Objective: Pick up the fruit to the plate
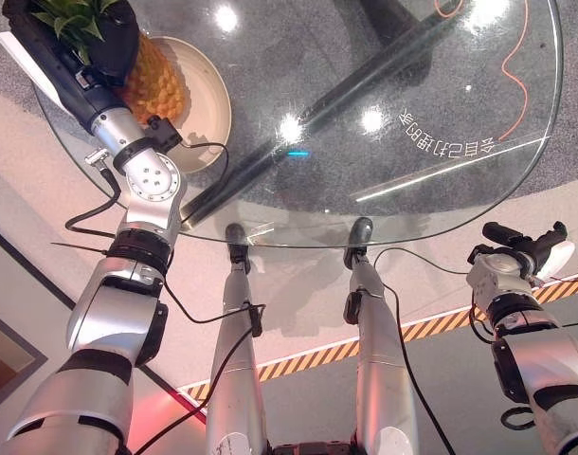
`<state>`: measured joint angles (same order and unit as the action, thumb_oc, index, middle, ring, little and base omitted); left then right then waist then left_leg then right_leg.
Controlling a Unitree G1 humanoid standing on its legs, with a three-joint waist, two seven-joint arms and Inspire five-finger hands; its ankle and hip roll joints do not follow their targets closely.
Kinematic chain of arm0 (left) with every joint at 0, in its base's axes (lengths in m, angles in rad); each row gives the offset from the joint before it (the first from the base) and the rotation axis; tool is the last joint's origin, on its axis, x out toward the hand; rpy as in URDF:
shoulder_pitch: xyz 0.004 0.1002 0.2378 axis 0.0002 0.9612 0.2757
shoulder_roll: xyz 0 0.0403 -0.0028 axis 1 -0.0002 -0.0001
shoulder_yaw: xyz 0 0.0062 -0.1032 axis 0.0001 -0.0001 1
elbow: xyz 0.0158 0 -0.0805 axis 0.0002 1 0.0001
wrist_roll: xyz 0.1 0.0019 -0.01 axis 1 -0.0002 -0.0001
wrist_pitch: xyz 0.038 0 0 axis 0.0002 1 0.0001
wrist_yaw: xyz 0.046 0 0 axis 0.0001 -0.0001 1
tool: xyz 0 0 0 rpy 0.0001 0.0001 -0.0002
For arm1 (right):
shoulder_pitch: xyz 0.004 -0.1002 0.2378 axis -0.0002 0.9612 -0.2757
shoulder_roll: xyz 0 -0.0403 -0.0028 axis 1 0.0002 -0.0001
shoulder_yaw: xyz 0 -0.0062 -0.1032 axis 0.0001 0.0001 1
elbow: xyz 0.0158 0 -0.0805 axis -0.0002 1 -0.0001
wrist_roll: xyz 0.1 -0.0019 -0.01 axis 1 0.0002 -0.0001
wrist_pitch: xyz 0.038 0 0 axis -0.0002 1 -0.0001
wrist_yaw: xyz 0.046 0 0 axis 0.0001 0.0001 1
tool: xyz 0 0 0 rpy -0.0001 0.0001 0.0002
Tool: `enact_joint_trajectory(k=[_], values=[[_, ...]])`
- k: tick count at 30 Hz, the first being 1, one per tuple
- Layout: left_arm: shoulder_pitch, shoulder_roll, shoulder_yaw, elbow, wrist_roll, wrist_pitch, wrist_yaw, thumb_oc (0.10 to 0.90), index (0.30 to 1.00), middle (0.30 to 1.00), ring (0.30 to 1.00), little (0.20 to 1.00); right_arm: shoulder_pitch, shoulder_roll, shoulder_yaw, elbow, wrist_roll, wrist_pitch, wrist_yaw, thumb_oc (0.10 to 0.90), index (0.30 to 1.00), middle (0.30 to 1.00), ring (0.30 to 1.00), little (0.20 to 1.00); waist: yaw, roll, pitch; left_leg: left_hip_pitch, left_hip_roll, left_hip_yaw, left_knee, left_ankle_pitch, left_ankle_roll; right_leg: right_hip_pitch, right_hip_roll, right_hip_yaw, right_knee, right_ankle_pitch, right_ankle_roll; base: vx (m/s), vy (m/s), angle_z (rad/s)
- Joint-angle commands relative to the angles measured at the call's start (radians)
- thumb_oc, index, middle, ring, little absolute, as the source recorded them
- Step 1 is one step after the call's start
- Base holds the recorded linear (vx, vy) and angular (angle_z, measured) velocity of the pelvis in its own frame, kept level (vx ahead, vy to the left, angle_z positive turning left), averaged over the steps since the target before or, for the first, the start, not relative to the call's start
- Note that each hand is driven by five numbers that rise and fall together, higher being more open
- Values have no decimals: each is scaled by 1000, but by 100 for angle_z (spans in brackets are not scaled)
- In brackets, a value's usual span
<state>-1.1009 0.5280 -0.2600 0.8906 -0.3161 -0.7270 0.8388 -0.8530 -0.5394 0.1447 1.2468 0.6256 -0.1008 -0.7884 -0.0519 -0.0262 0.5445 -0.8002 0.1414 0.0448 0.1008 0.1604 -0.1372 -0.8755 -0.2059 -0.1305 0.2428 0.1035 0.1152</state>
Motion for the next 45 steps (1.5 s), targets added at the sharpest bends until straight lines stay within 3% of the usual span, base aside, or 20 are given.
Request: enact_joint_trajectory(k=[1,4,8,9,45], values=[[-70,81,40,-76,70,-126,22,638,761,761,761,738,37,-46,2,40,-33,-43,-60,800,900,900,900,900,17,-16,-24,-19,-21,20,102,-140,-2,51,25,-23,-53,-43,31,0,0,0],[-58,78,43,-84,76,-133,21,712,825,825,825,812,39,-45,1,40,-34,-45,-62,800,900,900,900,900,19,-16,-24,-18,-21,20,103,-140,-1,52,23,-25,-52,-43,31,0,0,0],[-43,76,51,-104,70,-137,13,742,851,851,851,842,41,-50,-6,38,-33,-43,-62,800,900,900,900,900,22,-17,-24,-25,-23,17,104,-134,1,45,22,-27,-52,-35,31,0,0,0],[-38,73,53,-108,71,-139,15,800,900,900,900,900,42,-48,-7,38,-34,-45,-63,800,900,900,900,900,23,-17,-24,-26,-23,16,104,-134,1,45,22,-27,-51,-35,31,0,0,0],[89,37,93,-243,167,-186,53,800,900,900,900,900,74,-49,-22,21,-27,-48,-73,800,900,900,900,900,53,-13,-24,-37,-32,0,116,-138,9,41,11,-47,-42,-29,36,0,0,0]])
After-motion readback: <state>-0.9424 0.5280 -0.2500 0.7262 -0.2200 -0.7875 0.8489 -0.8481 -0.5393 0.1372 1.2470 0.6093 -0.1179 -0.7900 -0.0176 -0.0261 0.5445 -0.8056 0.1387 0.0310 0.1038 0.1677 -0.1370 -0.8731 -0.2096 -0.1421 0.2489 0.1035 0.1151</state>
